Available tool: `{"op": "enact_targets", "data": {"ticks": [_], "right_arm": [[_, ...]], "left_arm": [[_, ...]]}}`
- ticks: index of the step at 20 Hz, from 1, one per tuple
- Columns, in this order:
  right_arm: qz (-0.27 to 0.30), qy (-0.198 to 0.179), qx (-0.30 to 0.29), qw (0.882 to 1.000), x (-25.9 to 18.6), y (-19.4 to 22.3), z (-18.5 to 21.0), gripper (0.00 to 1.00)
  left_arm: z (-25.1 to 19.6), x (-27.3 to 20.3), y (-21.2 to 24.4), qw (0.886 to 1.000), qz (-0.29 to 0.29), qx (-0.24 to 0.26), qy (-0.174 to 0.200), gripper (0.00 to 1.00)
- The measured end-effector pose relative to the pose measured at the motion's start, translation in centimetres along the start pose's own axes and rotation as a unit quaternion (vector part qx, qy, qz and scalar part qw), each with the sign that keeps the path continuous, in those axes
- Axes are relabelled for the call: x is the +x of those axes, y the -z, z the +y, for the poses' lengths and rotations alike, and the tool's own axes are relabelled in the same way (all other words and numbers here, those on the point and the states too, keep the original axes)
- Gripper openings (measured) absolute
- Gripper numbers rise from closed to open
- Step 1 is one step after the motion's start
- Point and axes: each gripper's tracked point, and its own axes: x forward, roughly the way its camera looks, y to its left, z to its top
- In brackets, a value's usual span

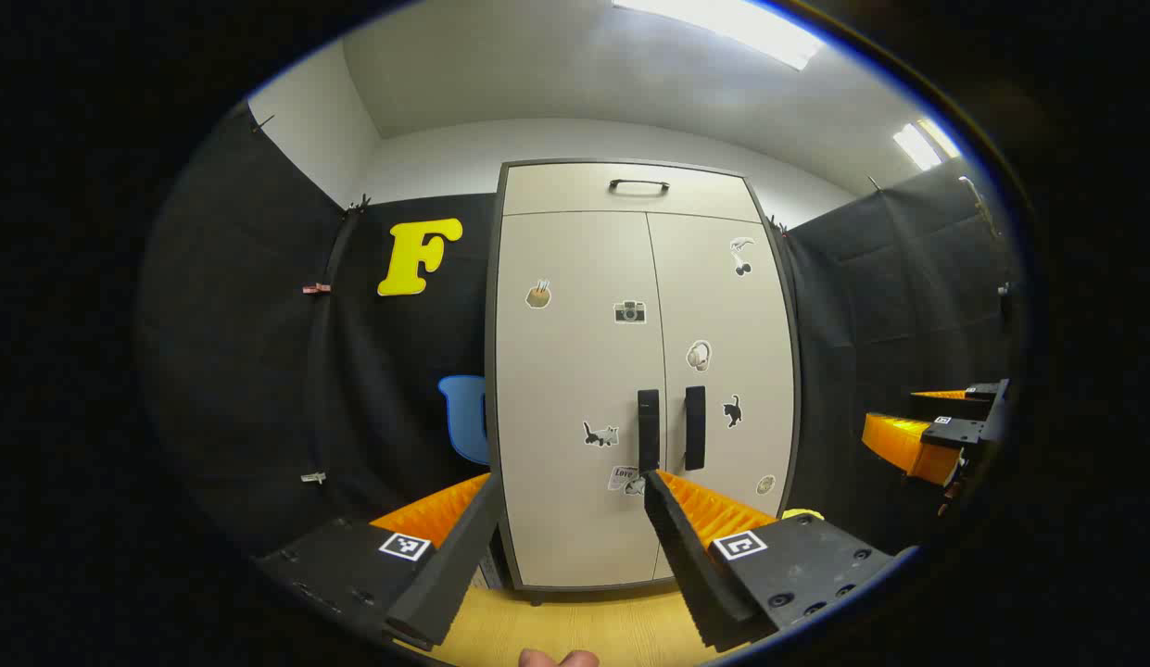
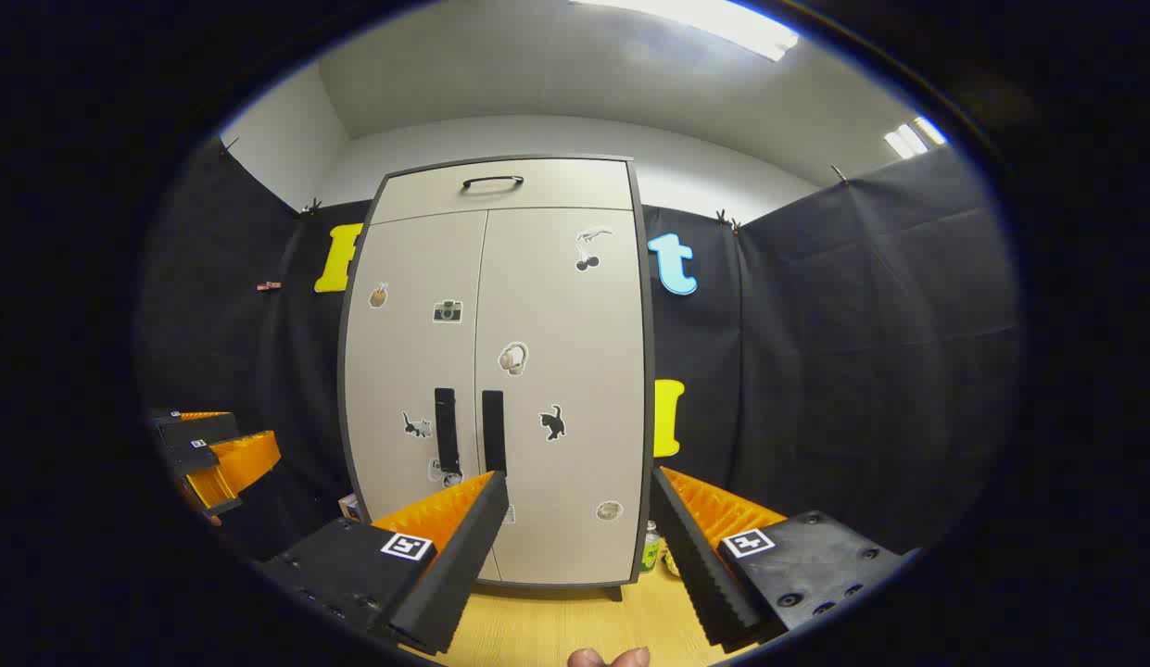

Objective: Open the right door of the double-door shoe cabinet with the right hand, and open the left door with the left hand.

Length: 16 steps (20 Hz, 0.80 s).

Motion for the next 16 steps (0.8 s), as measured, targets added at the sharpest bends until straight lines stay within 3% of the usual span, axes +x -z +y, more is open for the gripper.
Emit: {"op": "enact_targets", "data": {"ticks": [16], "right_arm": [[0.01,0.007,-0.017,1.0,0.8,0.7,0.3,0.97]], "left_arm": [[-0.2,1.2,0.8,1.0,0.003,0.002,0.004,0.95]]}}
